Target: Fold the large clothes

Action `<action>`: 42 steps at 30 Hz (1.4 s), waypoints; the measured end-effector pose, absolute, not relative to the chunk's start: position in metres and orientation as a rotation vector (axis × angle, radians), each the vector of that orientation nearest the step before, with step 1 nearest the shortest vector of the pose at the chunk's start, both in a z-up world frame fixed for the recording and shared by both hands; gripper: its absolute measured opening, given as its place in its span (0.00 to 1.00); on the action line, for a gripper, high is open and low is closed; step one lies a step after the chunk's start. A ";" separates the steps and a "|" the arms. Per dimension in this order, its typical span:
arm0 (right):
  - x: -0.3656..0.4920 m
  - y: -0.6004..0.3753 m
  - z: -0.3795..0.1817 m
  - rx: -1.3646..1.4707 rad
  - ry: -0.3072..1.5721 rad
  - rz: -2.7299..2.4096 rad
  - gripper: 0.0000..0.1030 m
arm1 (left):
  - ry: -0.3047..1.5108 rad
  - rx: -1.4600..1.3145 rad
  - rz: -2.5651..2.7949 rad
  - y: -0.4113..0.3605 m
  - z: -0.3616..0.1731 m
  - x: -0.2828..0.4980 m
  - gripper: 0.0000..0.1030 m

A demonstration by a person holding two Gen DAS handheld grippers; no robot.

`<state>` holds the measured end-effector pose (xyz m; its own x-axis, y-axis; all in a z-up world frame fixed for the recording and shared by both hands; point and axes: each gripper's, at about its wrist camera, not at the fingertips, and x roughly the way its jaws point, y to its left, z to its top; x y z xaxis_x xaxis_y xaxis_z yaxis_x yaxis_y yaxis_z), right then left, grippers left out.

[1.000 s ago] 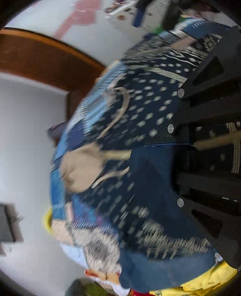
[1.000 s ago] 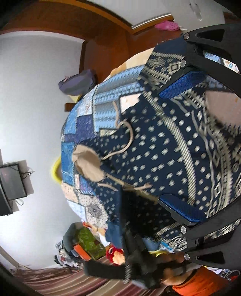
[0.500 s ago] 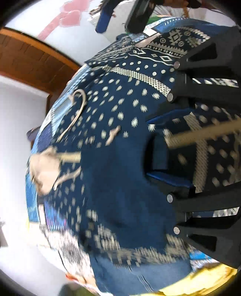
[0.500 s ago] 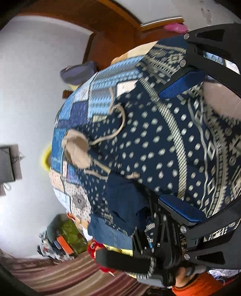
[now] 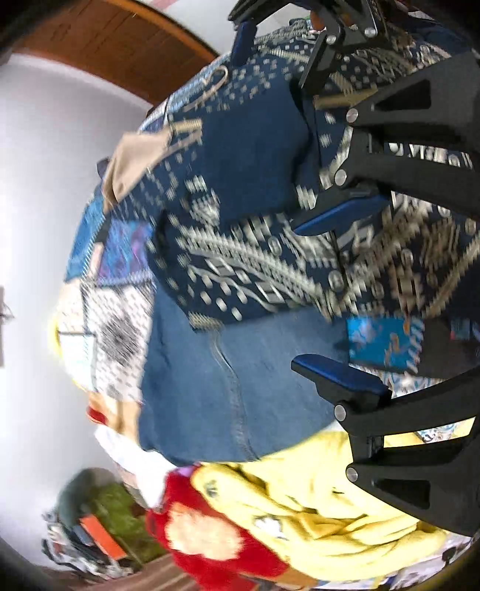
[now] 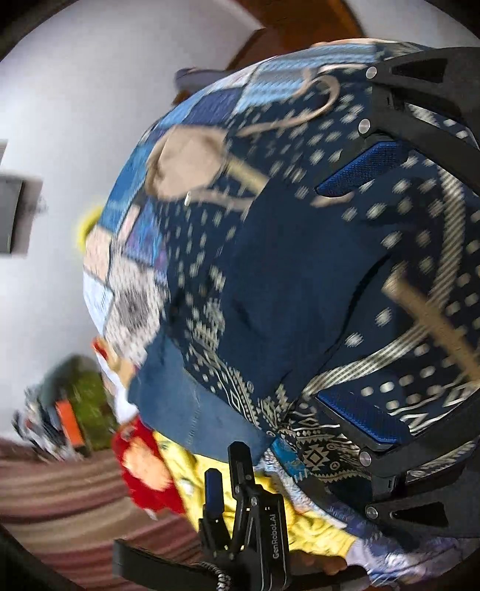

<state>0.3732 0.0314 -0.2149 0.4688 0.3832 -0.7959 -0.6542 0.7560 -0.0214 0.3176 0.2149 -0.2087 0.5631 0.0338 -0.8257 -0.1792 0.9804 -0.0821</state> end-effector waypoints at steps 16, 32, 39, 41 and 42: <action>0.396 0.098 -0.262 -0.317 0.958 0.789 0.13 | 1.046 -0.276 0.121 0.223 -0.289 0.351 0.68; 0.388 -0.063 -0.175 0.012 0.779 0.615 0.11 | 0.948 -0.208 0.034 0.161 -0.206 0.361 0.68; 0.409 -0.137 -0.210 0.126 0.868 0.478 0.11 | 1.071 -0.052 -0.045 0.093 -0.245 0.392 0.68; 0.415 -0.155 -0.225 0.127 0.902 0.442 0.11 | 1.058 0.001 0.017 0.089 -0.252 0.396 0.68; 0.418 -0.160 -0.231 0.124 0.915 0.432 0.11 | 1.063 0.031 0.035 0.087 -0.255 0.398 0.69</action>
<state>0.4181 -0.1602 -0.2309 0.5311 0.4129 -0.7399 -0.3091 0.9075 0.2845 0.3976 0.0870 -0.2546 0.4859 0.0437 -0.8729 -0.0135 0.9990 0.0425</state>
